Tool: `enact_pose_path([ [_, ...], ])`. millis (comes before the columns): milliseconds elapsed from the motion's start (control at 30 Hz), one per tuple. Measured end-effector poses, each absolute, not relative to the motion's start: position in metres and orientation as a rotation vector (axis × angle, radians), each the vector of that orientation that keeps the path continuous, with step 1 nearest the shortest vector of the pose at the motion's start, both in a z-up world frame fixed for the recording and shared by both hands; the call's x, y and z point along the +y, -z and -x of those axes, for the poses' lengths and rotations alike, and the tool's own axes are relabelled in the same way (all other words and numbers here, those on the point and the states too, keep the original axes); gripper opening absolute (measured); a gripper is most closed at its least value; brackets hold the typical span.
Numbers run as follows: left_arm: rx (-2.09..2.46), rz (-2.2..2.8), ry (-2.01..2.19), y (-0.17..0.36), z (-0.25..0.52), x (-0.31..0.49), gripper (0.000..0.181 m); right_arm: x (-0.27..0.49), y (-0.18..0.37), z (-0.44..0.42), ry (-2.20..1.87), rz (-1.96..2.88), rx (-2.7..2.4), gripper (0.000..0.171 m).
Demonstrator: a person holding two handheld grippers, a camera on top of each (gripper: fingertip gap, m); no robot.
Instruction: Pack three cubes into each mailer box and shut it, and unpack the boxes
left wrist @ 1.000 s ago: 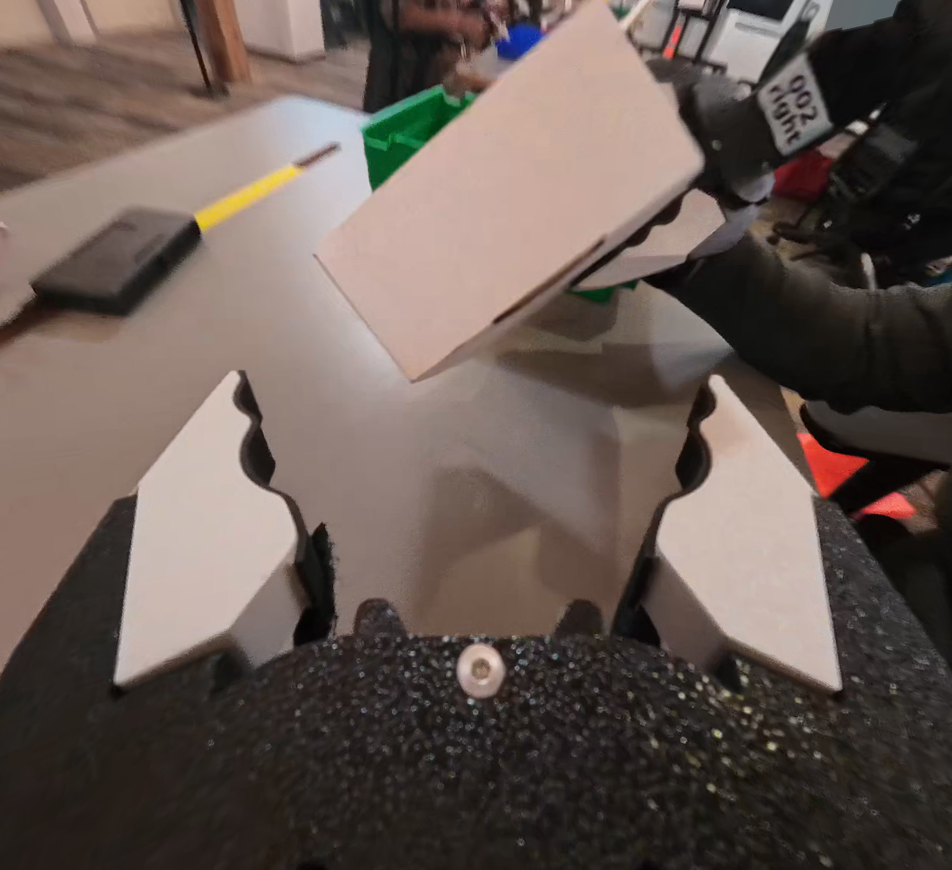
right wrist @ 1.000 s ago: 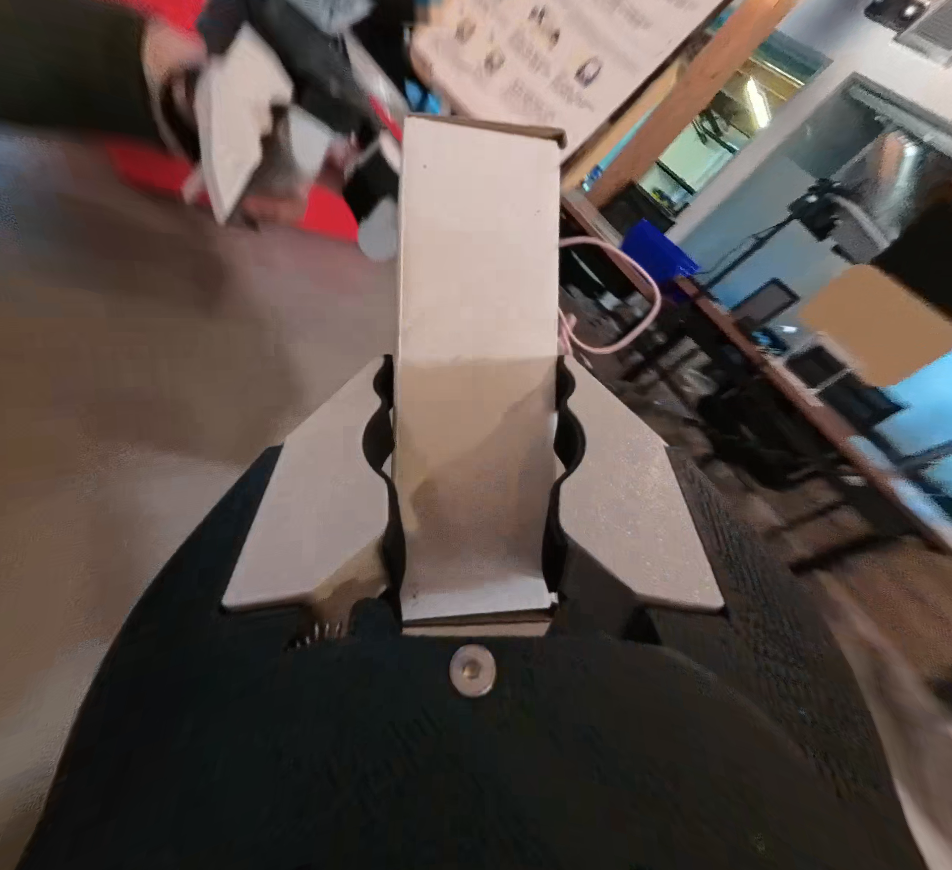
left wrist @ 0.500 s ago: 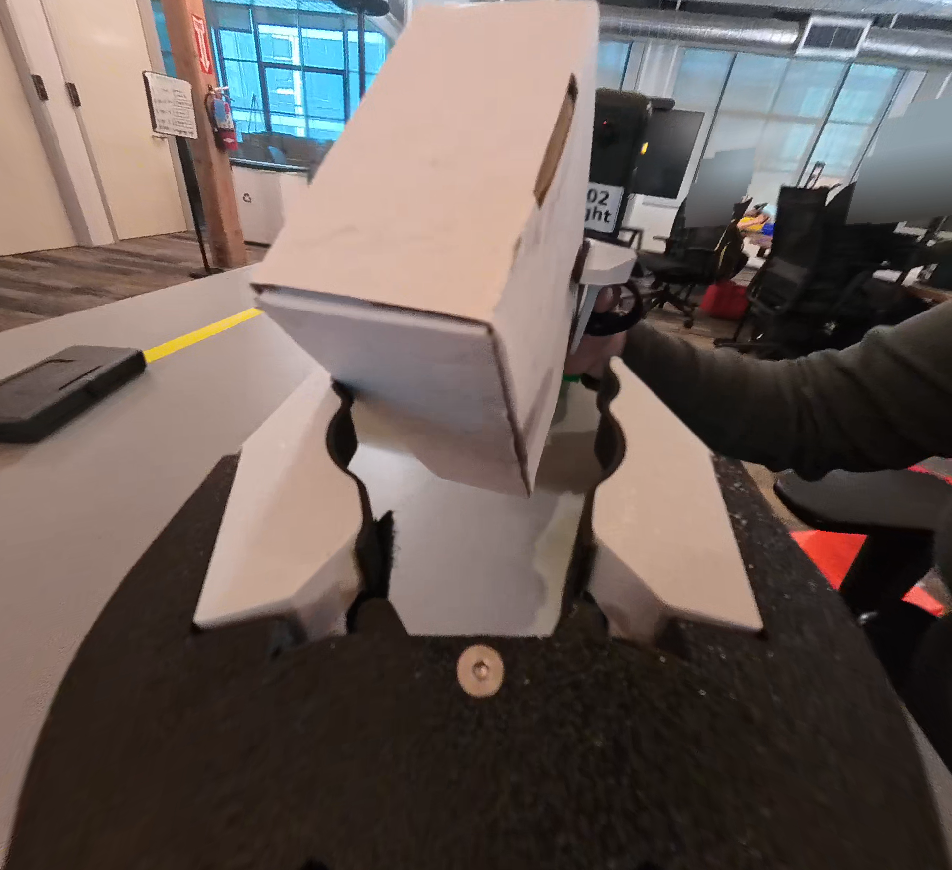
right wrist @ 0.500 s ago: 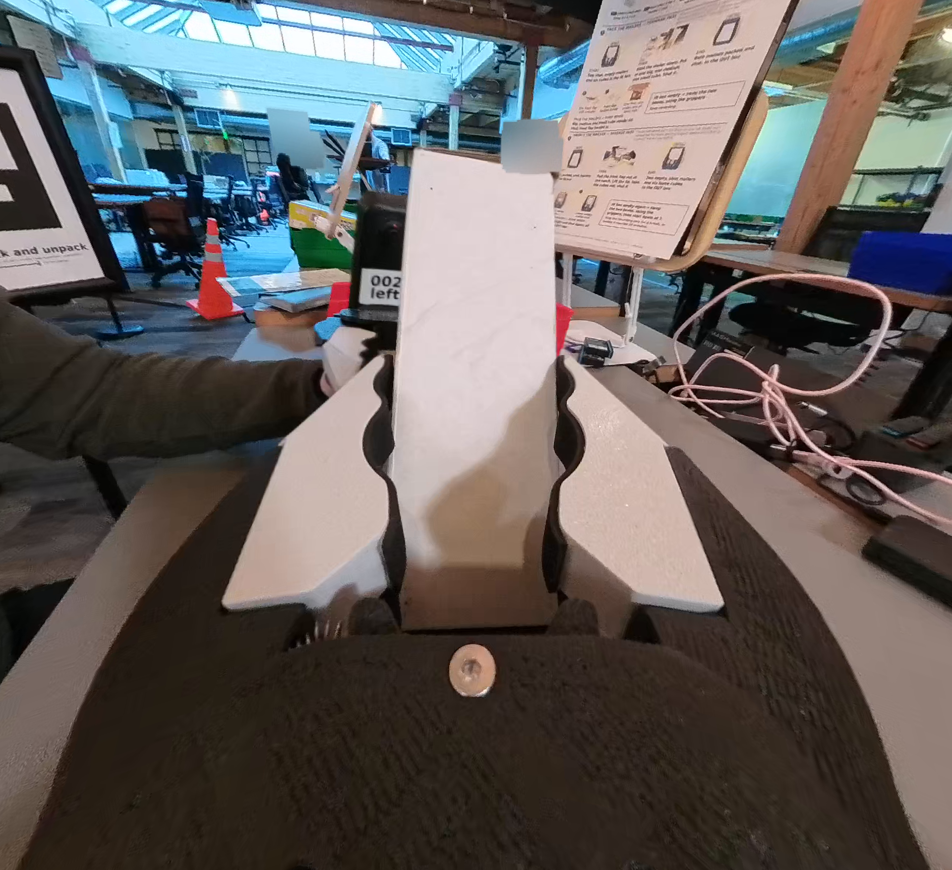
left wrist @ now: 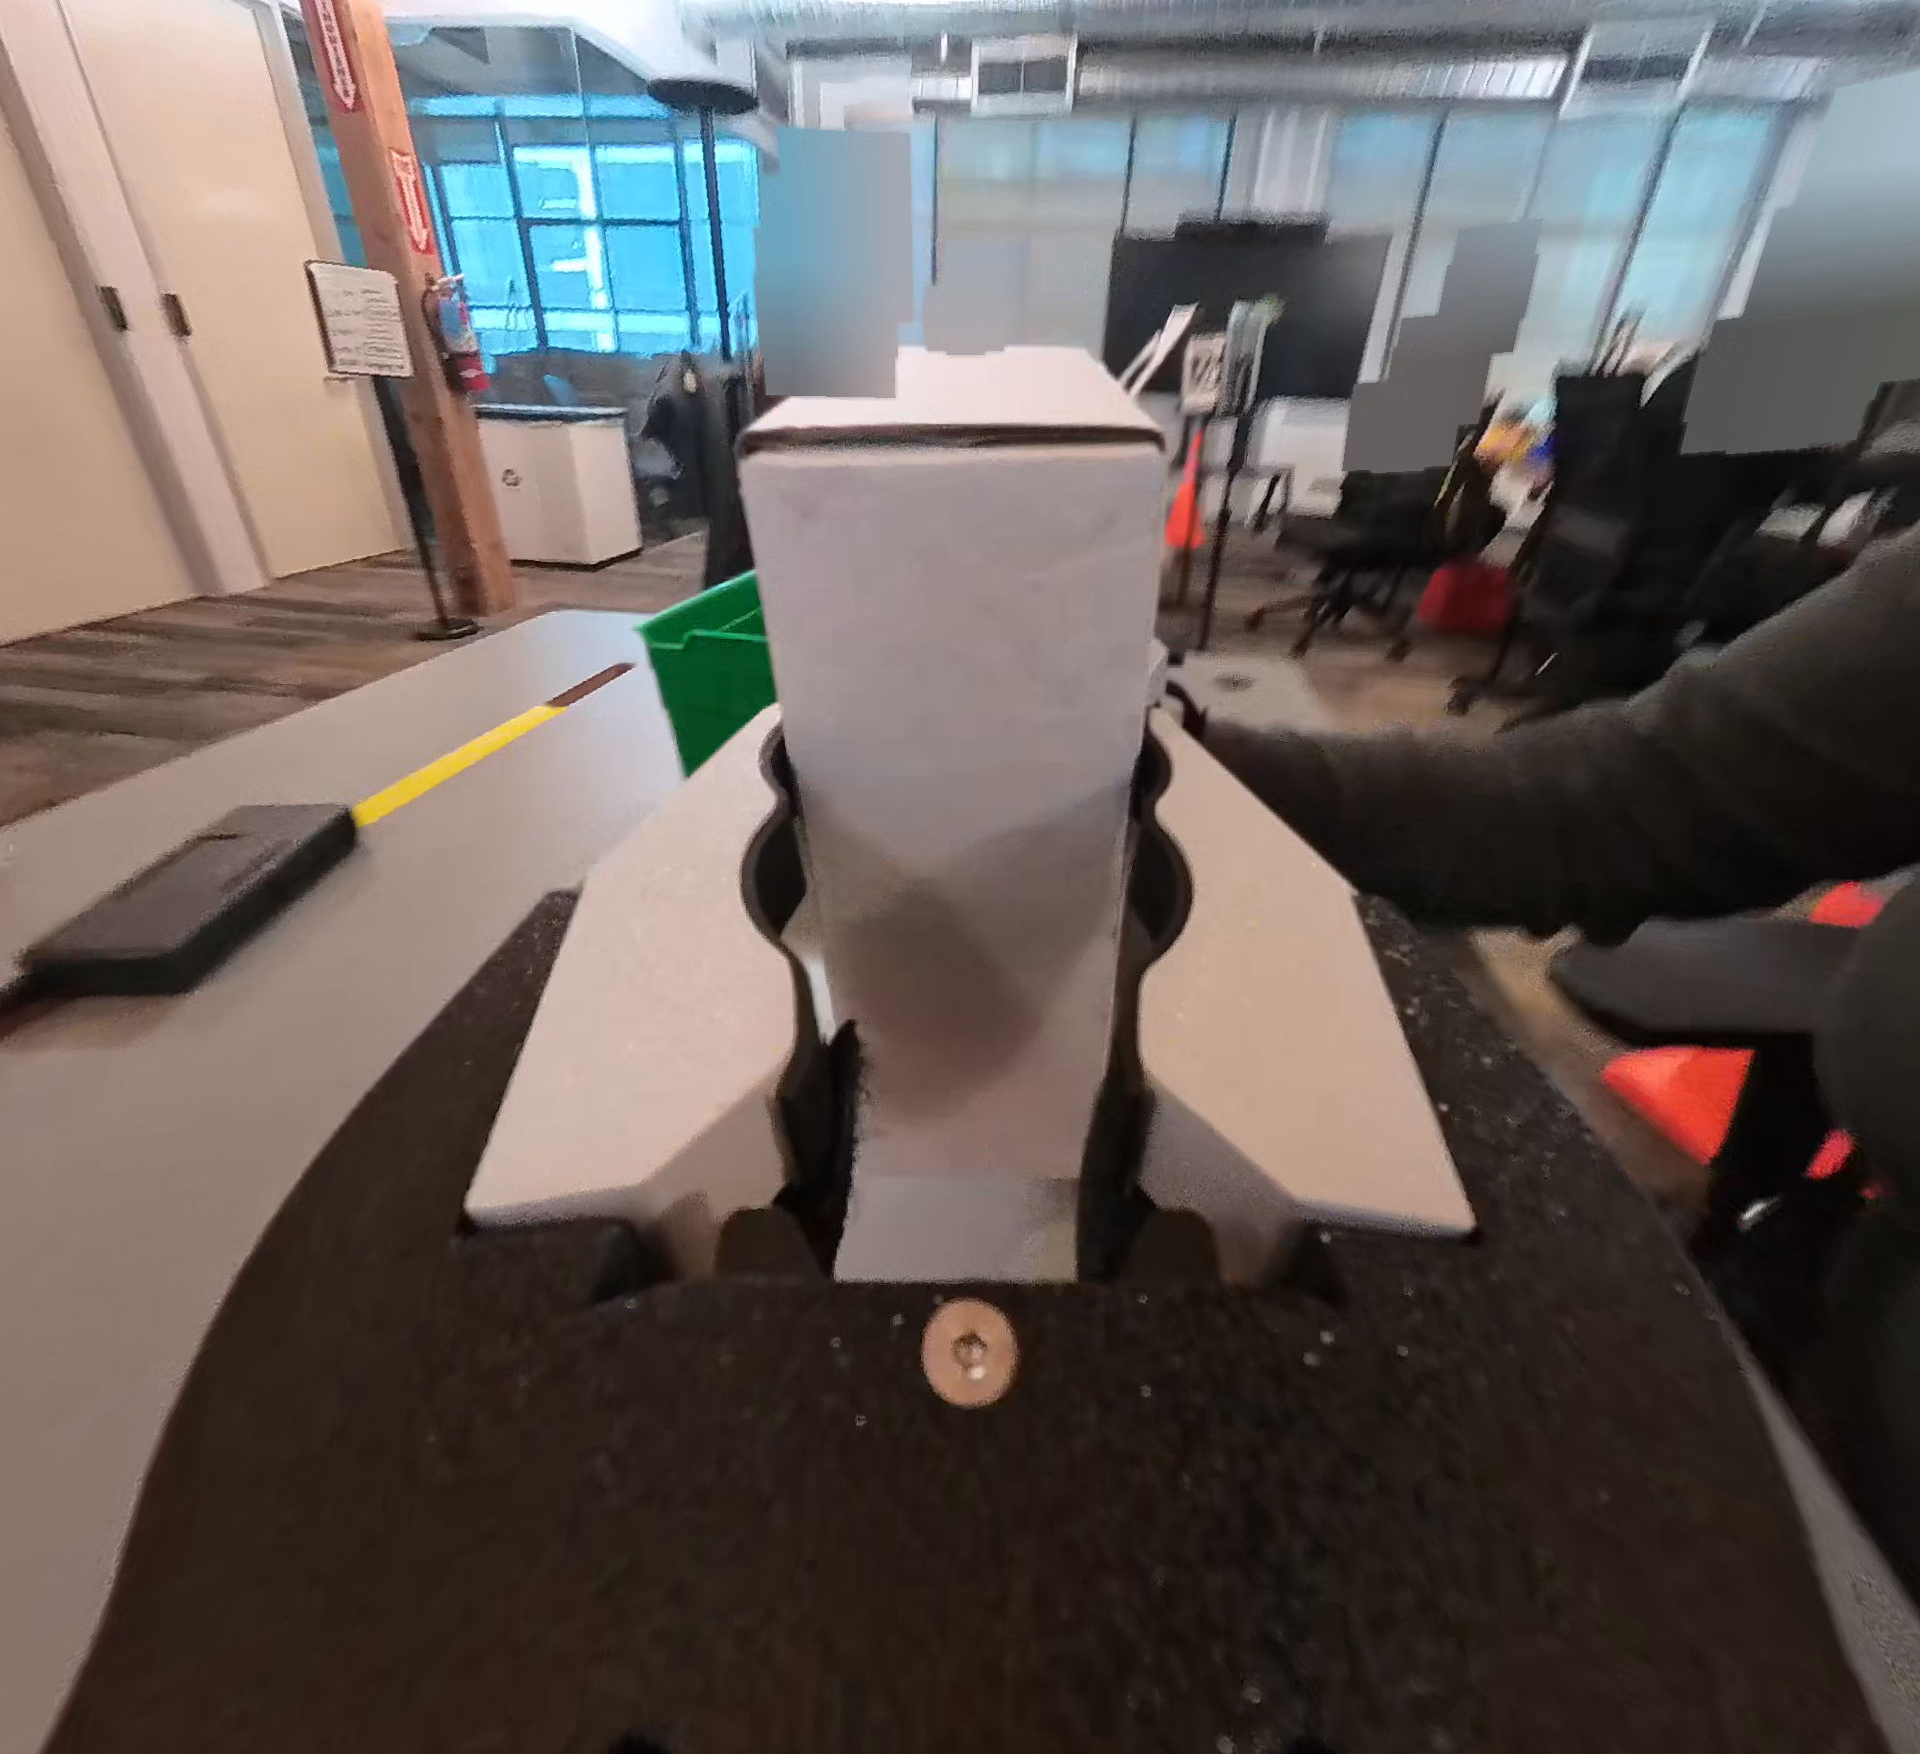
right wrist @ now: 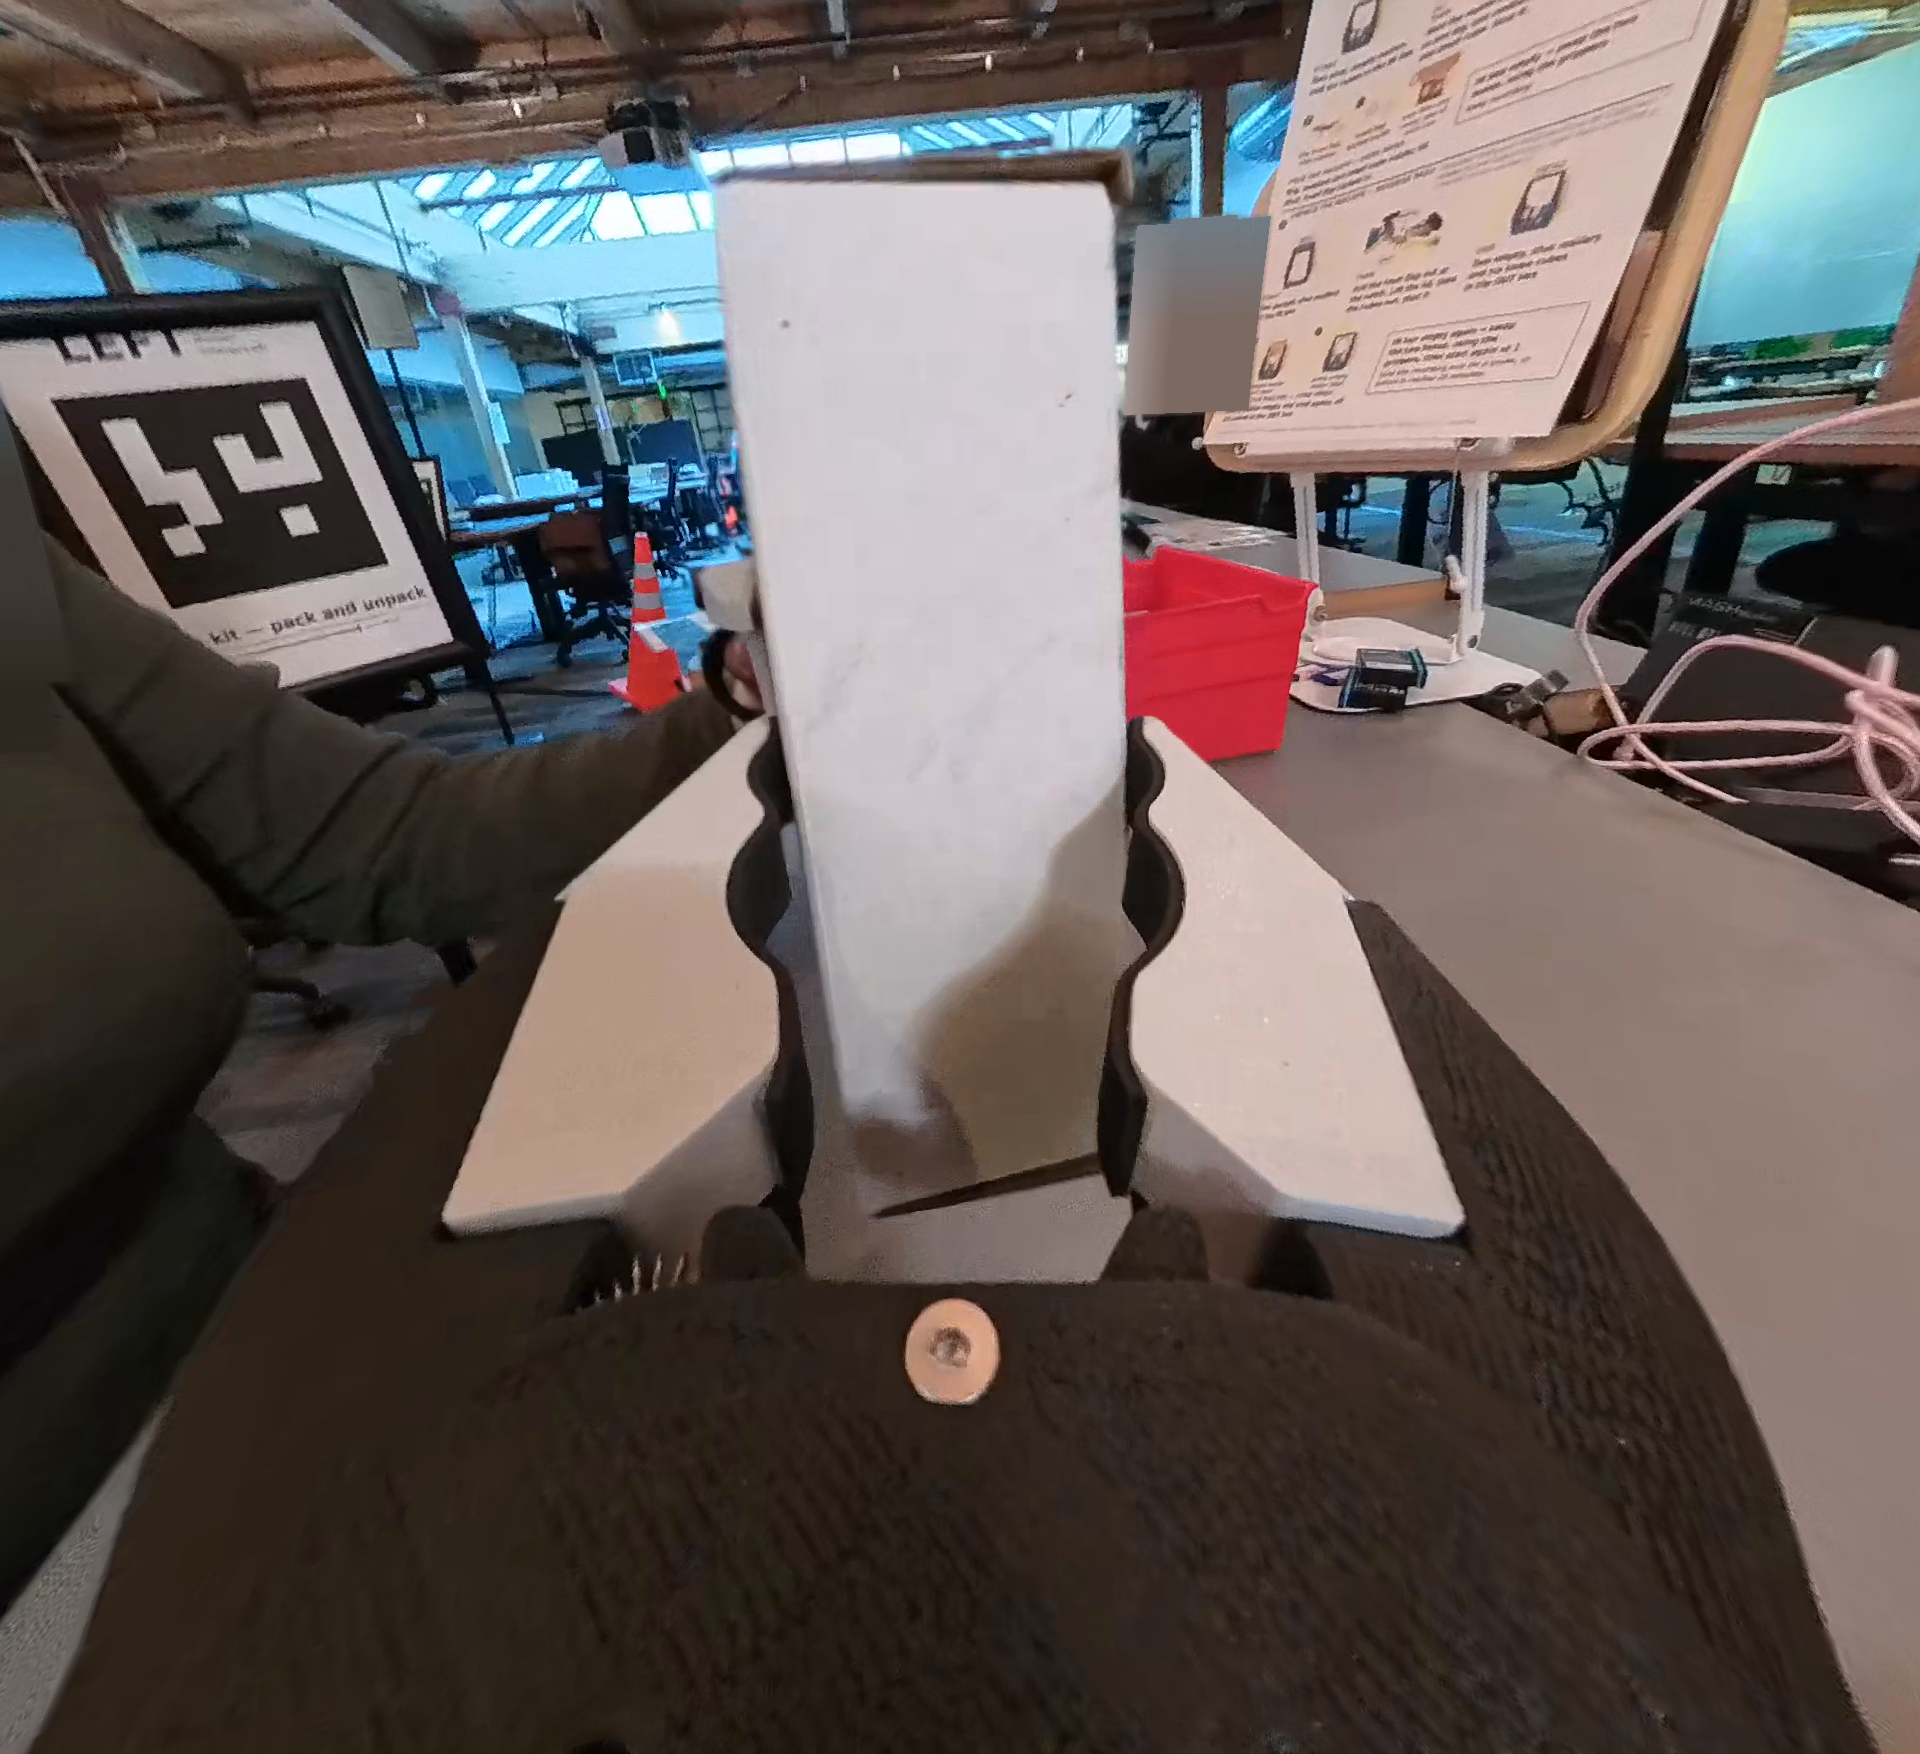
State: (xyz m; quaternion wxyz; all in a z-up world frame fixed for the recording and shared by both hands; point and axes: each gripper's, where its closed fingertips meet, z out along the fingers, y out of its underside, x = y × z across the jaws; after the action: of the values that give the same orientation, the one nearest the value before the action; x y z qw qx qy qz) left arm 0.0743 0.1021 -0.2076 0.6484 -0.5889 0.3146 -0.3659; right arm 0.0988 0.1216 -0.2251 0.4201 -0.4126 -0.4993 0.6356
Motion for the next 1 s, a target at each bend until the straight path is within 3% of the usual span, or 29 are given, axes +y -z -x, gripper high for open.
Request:
enact_pose_path([
  [233, 0.959, 1.4, 0.414, 0.214, -0.092, 0.091, 0.062, 0.115, 0.238, -0.101, -1.553, 0.94, -1.336, 0.072],
  [600, 0.975, 1.393, 0.45, 0.217, -0.1, 0.086, 0.063, 0.104, 0.231, -0.103, -1.573, 0.872, -1.345, 0.072],
  [733, 1.02, 1.42, 0.438, 0.223, -0.097, 0.082, 0.079, 0.108, 0.215, -0.113, -1.741, 0.853, -1.252, 0.065],
  [1000, 0.911, 1.433, 0.561, 0.217, -0.092, 0.087, 0.064, 0.115, 0.21, -0.117, -1.692, 0.841, -1.224, 0.064],
])
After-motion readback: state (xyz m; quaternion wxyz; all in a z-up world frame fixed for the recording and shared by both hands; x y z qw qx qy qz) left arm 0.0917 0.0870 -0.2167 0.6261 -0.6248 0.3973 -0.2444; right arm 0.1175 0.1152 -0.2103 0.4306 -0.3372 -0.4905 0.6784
